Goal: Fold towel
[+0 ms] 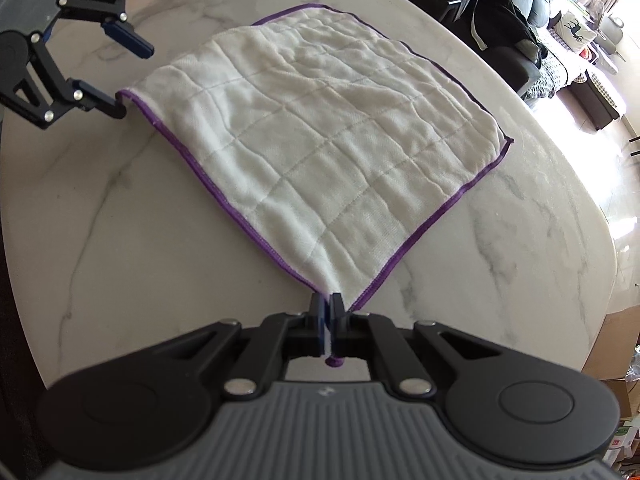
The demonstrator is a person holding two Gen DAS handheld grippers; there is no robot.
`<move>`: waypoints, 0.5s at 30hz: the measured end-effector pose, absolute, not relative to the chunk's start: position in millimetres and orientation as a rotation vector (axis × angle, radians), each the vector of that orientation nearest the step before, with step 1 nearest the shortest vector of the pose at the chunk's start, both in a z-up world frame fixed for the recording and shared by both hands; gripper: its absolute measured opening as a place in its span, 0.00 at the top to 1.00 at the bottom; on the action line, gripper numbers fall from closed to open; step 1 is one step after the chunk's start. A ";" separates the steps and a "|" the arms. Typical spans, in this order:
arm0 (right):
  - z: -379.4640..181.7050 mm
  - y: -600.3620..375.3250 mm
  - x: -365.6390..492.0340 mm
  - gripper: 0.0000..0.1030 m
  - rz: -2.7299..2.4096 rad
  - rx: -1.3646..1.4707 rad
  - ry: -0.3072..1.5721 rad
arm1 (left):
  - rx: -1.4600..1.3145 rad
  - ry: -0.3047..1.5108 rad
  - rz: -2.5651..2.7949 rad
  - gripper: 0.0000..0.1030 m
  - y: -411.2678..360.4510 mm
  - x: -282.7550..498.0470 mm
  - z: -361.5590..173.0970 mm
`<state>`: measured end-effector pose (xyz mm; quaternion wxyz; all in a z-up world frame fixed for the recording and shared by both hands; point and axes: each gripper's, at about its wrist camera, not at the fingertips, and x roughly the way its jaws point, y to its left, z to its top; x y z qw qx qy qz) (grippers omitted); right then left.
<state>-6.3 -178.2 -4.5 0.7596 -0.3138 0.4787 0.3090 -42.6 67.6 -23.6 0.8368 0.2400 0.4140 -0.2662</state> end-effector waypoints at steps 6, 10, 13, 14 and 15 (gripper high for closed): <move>-13.1 -181.7 -7.4 0.97 0.625 -0.751 1.065 | 0.469 0.870 -0.567 0.44 71.1 -38.8 -21.4; -14.1 -183.1 -8.5 0.97 0.628 -0.752 1.070 | 0.444 0.865 -0.549 0.44 73.5 -32.5 -19.6; -14.1 -183.3 -9.8 0.97 0.630 -0.760 1.072 | 0.413 0.852 -0.567 0.44 77.3 -30.8 -14.9; -13.5 -183.6 -9.7 0.96 0.633 -0.751 1.078 | 0.396 0.848 -0.582 0.44 79.2 -30.9 -12.9; -12.6 -184.4 -9.0 0.94 0.639 -0.733 1.087 | 0.380 0.843 -0.599 0.44 81.1 -31.1 -11.0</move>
